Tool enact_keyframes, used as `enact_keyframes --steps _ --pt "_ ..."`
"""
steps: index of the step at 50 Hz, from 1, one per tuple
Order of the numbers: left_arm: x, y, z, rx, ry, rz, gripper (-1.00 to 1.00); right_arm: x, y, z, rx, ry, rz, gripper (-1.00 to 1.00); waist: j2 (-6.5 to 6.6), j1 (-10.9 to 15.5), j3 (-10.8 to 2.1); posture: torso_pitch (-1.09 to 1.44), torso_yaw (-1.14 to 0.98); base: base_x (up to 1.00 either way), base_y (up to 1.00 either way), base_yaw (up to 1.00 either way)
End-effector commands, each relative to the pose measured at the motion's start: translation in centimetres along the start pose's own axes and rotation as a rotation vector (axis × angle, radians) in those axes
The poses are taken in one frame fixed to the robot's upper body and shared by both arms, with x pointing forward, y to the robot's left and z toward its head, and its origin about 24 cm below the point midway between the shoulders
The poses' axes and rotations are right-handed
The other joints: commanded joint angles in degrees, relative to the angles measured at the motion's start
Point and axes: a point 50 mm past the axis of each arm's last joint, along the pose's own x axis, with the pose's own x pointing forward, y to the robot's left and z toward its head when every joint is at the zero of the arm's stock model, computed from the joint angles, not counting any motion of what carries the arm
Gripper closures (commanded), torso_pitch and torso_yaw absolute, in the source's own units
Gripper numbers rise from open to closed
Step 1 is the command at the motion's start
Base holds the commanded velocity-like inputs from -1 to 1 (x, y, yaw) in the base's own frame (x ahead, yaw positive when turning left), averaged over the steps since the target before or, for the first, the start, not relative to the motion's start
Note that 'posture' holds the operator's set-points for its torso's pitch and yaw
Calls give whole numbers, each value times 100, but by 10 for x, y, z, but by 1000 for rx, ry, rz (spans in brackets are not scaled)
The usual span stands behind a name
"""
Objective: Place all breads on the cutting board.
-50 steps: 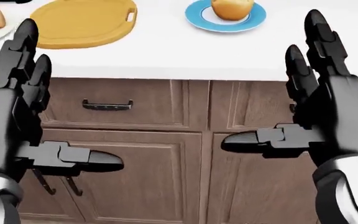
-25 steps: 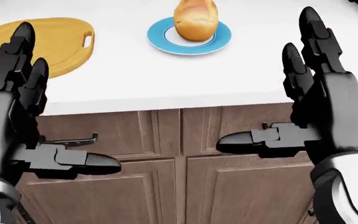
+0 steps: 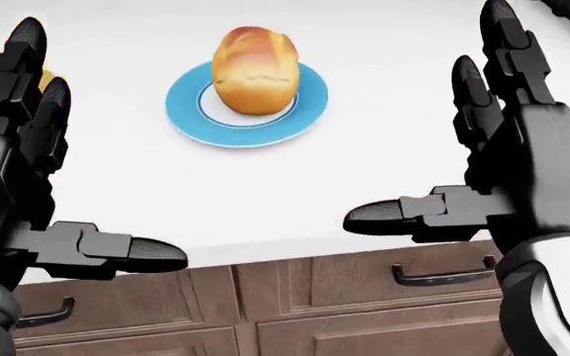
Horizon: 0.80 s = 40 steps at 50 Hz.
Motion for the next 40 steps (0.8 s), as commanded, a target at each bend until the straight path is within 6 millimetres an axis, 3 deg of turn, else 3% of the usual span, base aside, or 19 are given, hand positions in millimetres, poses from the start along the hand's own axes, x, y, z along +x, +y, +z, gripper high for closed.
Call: enact_keyframes --steps 1,2,4,5,6,8,11,14,17,19,20,21,22,27,40 --pt "0 3 7 8 -39 13 -100 0 5 9 10 -43 24 -100 33 22 -61 0 0 0 30 0" --pt "-1 4 8 8 -41 13 -100 0 5 9 10 -42 26 -100 23 140 -54 0 0 0 0 45" --pt "-1 5 8 6 -43 16 -100 0 6 8 9 -40 28 -100 350 137 -137 0 0 0 0 69" --pt "-1 5 8 7 -45 17 -100 0 6 9 10 -40 31 -100 580 202 -183 0 0 0 0 73" --pt "-1 5 9 6 -46 17 -100 0 6 9 9 -40 32 -100 362 213 -122 0 0 0 0 71" --pt "-3 5 12 6 -50 17 -100 0 7 10 9 -41 32 -100 436 261 -165 0 0 0 0 71" --pt "-4 7 12 7 -55 17 -100 0 7 13 10 -48 25 -100 325 229 -239 0 0 0 0 60" --pt "-5 7 16 7 -57 19 -100 0 4 17 12 -58 10 -100 264 211 -83 0 0 0 0 0" --pt "-7 7 20 9 -63 19 -100 -1 4 21 7 -68 11 -100 191 199 -71 0 0 0 0 0" --pt "-9 7 22 10 -68 18 -100 -2 6 22 -4 -71 18 -100 15 217 -116 0 0 0 0 0" --pt "-9 8 22 11 -69 18 -100 -2 6 24 -5 -71 19 -100 -149 226 -160 0 0 0 0 0" --pt "-9 8 22 11 -69 19 -100 -2 6 24 -3 -73 19 -100 -124 298 -214 0 0 0 0 0" --pt "-10 8 23 12 -70 19 -100 -2 6 25 -1 -74 20 -100 -44 217 -124 0 0 0 0 0" --pt "-13 9 25 12 -77 17 -100 0 10 35 -11 -84 32 -100 86 119 -217 0 0 0 0 0" --pt "-24 19 37 16 -98 39 -100 17 47 59 -78 -104 126 -100 120 4 -208 0 0 0 0 0"
